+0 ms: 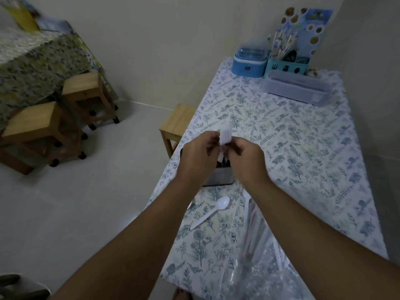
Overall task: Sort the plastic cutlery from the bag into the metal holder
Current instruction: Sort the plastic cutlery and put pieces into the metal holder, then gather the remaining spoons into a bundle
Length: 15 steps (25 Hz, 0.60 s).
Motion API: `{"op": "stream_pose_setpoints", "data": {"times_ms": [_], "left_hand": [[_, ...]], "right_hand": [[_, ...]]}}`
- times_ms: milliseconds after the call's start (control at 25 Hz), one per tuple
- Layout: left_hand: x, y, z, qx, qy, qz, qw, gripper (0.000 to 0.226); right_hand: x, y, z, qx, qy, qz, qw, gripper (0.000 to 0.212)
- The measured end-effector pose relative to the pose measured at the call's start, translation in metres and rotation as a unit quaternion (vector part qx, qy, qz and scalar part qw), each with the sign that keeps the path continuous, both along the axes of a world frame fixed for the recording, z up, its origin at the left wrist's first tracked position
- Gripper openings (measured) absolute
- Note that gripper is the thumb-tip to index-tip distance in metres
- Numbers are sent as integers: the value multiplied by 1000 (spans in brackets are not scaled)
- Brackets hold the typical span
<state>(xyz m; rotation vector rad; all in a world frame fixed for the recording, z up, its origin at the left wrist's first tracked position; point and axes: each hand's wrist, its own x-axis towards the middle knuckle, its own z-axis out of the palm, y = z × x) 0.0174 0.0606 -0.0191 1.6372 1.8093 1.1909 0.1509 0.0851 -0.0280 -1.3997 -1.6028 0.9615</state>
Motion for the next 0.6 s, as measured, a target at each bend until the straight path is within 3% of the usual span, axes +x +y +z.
{"op": "stream_pose_setpoints", "data": {"times_ms": [160, 320, 480, 600], "left_hand": [[-2, 7, -6, -42, 59, 0, 997, 27], [0, 11, 9, -51, 63, 22, 996, 43], [-2, -38, -1, -27, 34, 38, 998, 26], [-14, -90, -64, -153, 52, 78, 984, 19]], "right_hand": [[-4, 9, -17, -24, -23, 16, 999, 19], [-1, 11, -25, 55, -159, 41, 985, 21], [14, -17, -31, 43, -108, 2, 993, 28], [25, -58, -59, -48, -95, 33, 994, 25]]}}
